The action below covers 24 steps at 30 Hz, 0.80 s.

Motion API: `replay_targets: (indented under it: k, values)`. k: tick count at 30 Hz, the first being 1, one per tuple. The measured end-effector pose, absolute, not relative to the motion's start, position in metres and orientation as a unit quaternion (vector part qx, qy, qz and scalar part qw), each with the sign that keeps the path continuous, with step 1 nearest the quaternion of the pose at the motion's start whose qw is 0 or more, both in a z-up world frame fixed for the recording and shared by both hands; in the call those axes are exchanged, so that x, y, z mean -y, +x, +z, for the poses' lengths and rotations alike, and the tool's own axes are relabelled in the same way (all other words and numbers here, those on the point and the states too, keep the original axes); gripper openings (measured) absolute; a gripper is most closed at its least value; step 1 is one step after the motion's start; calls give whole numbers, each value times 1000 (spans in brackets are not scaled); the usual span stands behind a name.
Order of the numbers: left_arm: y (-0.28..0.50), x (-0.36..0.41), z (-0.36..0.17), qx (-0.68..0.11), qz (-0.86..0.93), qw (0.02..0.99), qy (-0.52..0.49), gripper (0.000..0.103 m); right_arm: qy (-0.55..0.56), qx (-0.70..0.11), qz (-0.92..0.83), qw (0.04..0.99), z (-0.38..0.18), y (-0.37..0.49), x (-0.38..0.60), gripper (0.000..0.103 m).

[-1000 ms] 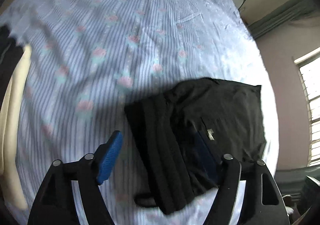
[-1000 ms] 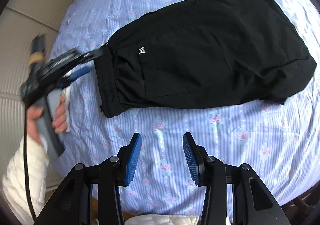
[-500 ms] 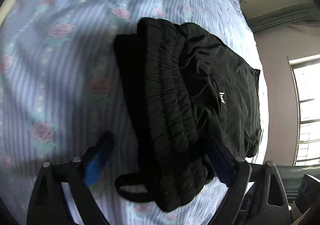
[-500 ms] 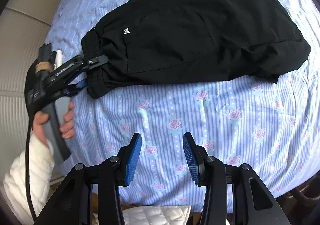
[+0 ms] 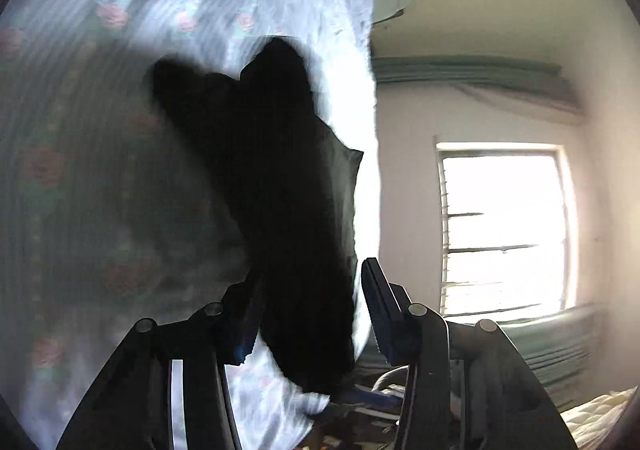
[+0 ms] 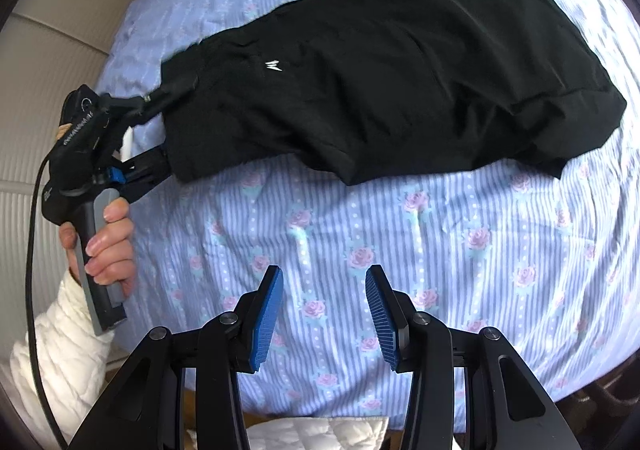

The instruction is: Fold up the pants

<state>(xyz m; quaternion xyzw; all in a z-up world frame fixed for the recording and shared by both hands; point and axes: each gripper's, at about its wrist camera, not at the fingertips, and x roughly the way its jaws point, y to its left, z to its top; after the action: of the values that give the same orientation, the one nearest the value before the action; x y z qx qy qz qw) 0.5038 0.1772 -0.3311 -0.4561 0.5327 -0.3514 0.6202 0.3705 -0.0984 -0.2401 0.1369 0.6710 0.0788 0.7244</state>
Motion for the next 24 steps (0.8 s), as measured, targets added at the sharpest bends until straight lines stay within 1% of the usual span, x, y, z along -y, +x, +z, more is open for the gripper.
replay_targets:
  k: [3,5,7,8,9,10,12,13,16,18,20,24]
  values:
    - [512,-160,-349,-573,-320,617,-434,48,139,-674,74,722,-243,372,99,45]
    - [517,-148,-361,-612,-285,622,-397,51,140,-674,69,722,-243,374,102,45]
    - [519,-142,-365,-619,-276,627,-384,50,141,-673,62,724,-243,375,107,45]
    - [520,-140,-364,-618,-271,631,-384,48,143,-673,59,723,-243,376,110,45]
    - [520,-140,-362,-618,-260,636,-382,43,148,-673,55,723,-244,376,113,45]
    - [520,-140,-358,-620,-246,640,-380,33,152,-672,53,723,-244,376,115,45]
    - [519,-144,-343,-619,-226,657,-366,27,162,-669,54,723,-242,376,120,45]
    - [521,-144,-332,-623,-212,669,-347,25,165,-666,54,725,-240,375,122,45]
    - [525,-146,-278,-634,-161,716,-242,25,175,-654,51,734,-233,367,131,45]
    - [532,-139,-251,-637,-129,746,-143,25,187,-650,49,735,-233,364,138,45]
    - [540,-127,-243,-637,-114,759,-64,25,197,-650,48,733,-235,362,142,45]
    - [556,-108,-247,-665,-108,739,-23,25,208,-646,45,733,-238,362,151,45]
